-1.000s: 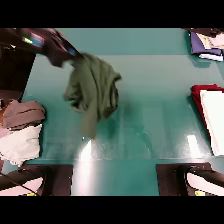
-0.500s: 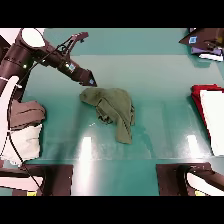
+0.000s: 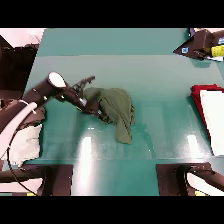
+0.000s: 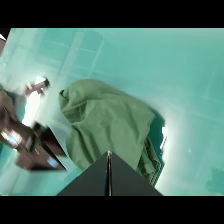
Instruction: Fold the shirts.
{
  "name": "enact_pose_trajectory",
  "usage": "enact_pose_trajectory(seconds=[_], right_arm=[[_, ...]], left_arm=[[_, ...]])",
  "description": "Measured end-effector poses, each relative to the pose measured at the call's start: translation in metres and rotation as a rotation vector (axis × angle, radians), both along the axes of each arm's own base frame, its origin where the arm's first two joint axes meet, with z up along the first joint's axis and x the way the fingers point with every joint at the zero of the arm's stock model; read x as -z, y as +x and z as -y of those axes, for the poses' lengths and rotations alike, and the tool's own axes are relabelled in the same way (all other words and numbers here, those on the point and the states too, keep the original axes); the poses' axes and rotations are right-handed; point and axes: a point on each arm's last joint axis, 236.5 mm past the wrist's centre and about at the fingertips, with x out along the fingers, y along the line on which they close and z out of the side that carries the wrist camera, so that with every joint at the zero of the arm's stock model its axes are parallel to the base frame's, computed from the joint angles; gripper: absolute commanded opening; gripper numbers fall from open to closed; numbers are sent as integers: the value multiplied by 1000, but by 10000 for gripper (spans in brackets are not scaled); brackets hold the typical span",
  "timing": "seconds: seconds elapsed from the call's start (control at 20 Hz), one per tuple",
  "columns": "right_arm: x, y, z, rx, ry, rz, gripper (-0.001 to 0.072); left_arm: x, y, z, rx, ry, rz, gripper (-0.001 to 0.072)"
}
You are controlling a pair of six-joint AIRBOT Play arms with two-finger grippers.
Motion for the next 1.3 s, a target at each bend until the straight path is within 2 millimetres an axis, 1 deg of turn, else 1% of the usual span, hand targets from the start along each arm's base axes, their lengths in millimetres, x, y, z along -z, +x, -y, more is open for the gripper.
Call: enact_pose_trajectory(seconds=[0.05, 0.2, 0.3, 0.35, 0.4, 0.45, 0.55, 0.65, 0.7, 0.75, 0.8, 0.85, 1.0, 1.1, 1.2, 1.3], right_arm=[[2, 1, 0, 2, 2, -5, 22], [8, 2, 0, 4, 3, -18, 22], [10, 2, 0, 5, 4, -22, 22], [11, 2, 0, 5, 4, -23, 22], [11, 2, 0, 4, 4, -25, 22], [11, 2, -1, 4, 4, -25, 22], [14, -1, -2, -5, 0, -37, 22], [23, -8, -3, -22, -10, -76, 23], [34, -13, -5, -40, -17, -117, 28], [49, -21, -9, -62, -24, -166, 143], [68, -30, -16, -91, -33, -227, 426], [91, -41, -26, -126, -41, -294, 556], [163, -76, -62, -220, -65, -455, 559], [212, -98, -87, -254, -81, -510, 558], [248, -113, -104, -261, -91, -520, 558], [274, -126, -119, -260, -88, -518, 559]], left_arm=[[9, -4, 6, -8, 2, 8, 553], [25, 1, 18, -51, 13, 75, 553], [31, 5, 22, -65, 24, 114, 544], [33, 8, 22, -73, 28, 127, 347], [34, 11, 22, -82, 33, 144, 59], [36, 14, 22, -88, 37, 155, 32], [37, 15, 22, -89, 40, 168, 30], [33, 16, 22, -72, 43, 175, 30], [27, 15, 21, -49, 45, 179, 31], [21, 14, 20, -22, 50, 186, 31], [13, 15, 17, 7, 59, 202, 31], [6, 15, 14, 36, 71, 221, 31], [-16, 15, 5, 101, 106, 273, 32], [-22, 13, 0, 129, 123, 287, 32], [-26, 10, -2, 147, 133, 287, 32], [-28, 8, -4, 158, 140, 285, 32]])
